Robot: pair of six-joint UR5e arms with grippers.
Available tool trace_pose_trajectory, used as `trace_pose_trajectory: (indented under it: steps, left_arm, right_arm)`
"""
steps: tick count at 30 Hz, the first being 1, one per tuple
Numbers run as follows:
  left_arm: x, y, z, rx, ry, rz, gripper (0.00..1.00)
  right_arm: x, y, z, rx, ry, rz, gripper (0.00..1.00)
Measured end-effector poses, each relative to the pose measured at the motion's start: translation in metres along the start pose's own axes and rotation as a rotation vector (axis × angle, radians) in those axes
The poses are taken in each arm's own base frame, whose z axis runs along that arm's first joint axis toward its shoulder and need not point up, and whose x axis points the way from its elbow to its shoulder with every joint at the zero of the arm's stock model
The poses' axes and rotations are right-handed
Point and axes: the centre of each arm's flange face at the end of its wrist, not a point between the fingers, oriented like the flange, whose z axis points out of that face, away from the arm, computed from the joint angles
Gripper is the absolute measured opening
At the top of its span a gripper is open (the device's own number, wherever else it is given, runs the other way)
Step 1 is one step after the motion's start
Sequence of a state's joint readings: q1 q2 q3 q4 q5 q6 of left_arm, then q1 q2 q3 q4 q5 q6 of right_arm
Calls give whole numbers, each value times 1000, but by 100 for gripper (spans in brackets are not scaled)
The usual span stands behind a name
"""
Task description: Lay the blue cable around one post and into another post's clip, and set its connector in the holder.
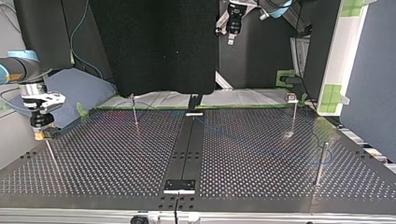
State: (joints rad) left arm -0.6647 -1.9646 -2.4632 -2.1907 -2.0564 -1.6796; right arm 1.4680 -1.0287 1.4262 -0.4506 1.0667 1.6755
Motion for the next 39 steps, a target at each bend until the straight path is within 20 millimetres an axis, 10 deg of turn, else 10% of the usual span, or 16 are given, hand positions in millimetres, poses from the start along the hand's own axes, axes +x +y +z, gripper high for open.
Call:
trace_pose_trajectory:
  steps: [39]
  left_arm:
    - [1, 2, -1, -17, 6, 13, 100]
  right_arm:
    - [-10, 35, -22, -331, -114, 25, 100]
